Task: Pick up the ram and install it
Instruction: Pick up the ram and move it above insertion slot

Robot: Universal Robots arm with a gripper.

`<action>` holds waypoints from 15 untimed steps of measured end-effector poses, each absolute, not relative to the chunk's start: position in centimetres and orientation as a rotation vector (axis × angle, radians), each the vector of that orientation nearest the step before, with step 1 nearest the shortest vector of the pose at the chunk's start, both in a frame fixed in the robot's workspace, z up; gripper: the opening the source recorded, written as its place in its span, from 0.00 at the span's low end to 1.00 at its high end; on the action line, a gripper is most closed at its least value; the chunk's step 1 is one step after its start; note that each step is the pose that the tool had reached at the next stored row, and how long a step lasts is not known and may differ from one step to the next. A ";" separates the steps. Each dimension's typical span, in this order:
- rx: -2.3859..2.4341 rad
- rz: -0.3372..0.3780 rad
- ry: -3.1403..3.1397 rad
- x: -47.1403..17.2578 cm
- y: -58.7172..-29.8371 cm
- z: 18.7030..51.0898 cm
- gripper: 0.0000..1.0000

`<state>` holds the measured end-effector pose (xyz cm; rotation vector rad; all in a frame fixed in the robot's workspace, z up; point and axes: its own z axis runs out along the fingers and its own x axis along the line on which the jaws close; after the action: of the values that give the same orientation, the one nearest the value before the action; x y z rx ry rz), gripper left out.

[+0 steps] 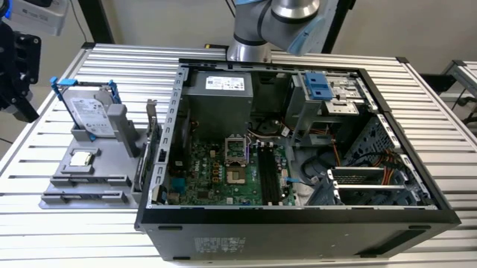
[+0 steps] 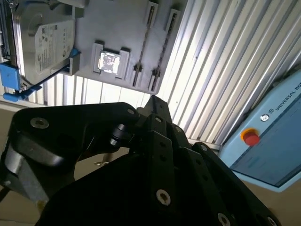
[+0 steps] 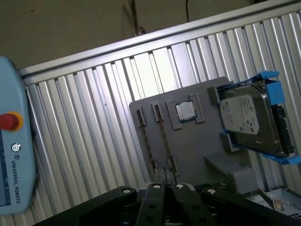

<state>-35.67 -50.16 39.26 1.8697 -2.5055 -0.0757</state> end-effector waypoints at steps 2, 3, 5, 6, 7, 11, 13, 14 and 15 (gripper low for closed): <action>1.875 -0.076 -2.501 -35.7 -50.2 39.3 0.00; 1.881 -0.076 -2.497 -35.7 -50.2 39.3 0.00; 1.898 -0.075 -2.484 -35.7 -50.2 39.3 0.00; 1.908 -0.075 -2.476 -35.7 -50.2 39.3 0.00; 1.919 -0.073 -2.469 -35.7 -50.2 39.3 0.00; 1.977 -0.056 -2.440 -35.7 -50.2 39.3 0.00; 2.009 -0.048 -2.422 -35.7 -50.2 39.3 0.00; 2.025 -0.043 -2.413 -35.7 -50.2 39.3 0.00; 2.040 -0.041 -2.403 -35.7 -50.2 39.3 0.00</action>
<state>-35.67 -50.16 39.26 2.0402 -2.4027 -0.0405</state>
